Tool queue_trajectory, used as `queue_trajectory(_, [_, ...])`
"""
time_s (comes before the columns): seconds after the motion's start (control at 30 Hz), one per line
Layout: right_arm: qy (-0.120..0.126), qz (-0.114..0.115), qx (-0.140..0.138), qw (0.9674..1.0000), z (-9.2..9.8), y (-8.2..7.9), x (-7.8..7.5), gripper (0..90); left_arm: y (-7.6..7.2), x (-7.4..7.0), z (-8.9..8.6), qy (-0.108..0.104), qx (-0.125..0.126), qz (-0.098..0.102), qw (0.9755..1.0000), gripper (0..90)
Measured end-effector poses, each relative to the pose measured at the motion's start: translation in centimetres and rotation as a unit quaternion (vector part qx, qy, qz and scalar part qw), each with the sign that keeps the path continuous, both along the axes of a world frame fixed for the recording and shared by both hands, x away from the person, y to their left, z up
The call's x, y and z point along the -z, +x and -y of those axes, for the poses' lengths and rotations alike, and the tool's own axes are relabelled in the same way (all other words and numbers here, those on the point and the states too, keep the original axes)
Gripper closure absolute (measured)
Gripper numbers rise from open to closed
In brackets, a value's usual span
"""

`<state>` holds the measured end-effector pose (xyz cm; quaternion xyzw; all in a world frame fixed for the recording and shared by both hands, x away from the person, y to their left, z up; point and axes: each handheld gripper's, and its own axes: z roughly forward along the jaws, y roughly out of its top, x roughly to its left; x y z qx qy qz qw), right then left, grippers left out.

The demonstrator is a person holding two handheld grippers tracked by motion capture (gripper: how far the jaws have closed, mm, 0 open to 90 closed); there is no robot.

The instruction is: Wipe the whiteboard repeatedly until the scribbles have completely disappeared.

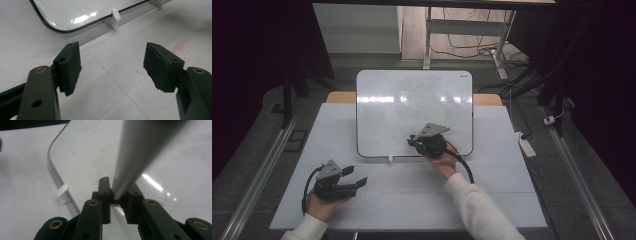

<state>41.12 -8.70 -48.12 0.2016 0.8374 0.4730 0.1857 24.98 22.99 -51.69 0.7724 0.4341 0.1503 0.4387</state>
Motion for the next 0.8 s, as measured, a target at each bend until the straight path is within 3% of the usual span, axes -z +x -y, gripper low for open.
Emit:
queue_trajectory(0.1, [0.057, -0.006, 0.055, 0.9968, 1.9, 1.7, -1.2, 78.3, 0.0, 0.0, 0.0, -0.002, 0.0, 0.001, 1.0, 31.3])
queue_trajectory(0.17, [0.072, -0.012, 0.063, 0.9953, 2.1, 1.9, -1.2, 78.3, 0.1, 0.0, 0.0, -0.001, 0.0, 0.0, 1.0, 31.3])
queue_trajectory(0.23, [0.064, -0.011, 0.058, 0.9962, 1.8, 1.6, -1.1, 78.3, 0.2, 0.1, 0.0, -0.001, 0.001, -0.002, 1.0, 31.3])
queue_trajectory(0.27, [0.046, -0.031, 0.023, 0.9982, 0.7, 0.8, -0.2, 78.3, 0.2, 0.1, -0.1, -0.001, 0.002, -0.002, 1.0, 31.3])
queue_trajectory(0.37, [0.024, -0.022, 0.004, 0.9995, 0.0, 0.5, 0.0, 78.3, 0.2, 0.0, 0.0, 0.0, 0.001, -0.001, 1.0, 31.3])
queue_trajectory(0.43, [0.046, -0.017, 0.028, 0.9984, 1.0, 1.3, -0.7, 78.3, 0.0, 0.0, 0.0, -0.001, 0.0, 0.001, 1.0, 31.3])
queue_trajectory(0.47, [0.046, -0.017, 0.028, 0.9984, 1.0, 1.3, -0.7, 78.3, 0.0, 0.0, 0.0, -0.001, 0.0, 0.001, 1.0, 31.3])
queue_trajectory(0.5, [0.058, -0.007, 0.057, 0.9967, 2.3, 1.9, -1.3, 78.3, 0.0, 0.0, -0.1, -0.001, 0.0, 0.002, 1.0, 31.3])
queue_trajectory(0.57, [0.077, -0.018, 0.066, 0.9947, 3.1, 1.9, -1.2, 78.3, 0.2, 0.1, 0.0, 0.0, 0.002, -0.002, 1.0, 31.3])
queue_trajectory(0.63, [0.079, -0.023, 0.065, 0.9945, 3.0, 1.5, -0.9, 78.3, 0.3, 0.1, 0.1, 0.001, 0.002, -0.003, 1.0, 31.3])
queue_trajectory(0.67, [0.06, -0.038, 0.031, 0.997, 2.0, 0.6, 0.3, 78.3, 0.3, 0.1, 0.1, 0.002, 0.003, -0.003, 1.0, 31.3])
queue_trajectory(0.73, [0.027, -0.018, 0.01, 0.9994, 1.4, -0.3, 0.6, 78.3, 0.2, 0.1, 0.2, 0.002, 0.003, -0.001, 1.0, 31.3])
queue_trajectory(0.8, [0.04, -0.022, 0.023, 0.9987, 2.1, 0.4, 0.2, 78.3, 0.1, 0.0, 0.1, 0.001, 0.001, 0.0, 1.0, 31.3])
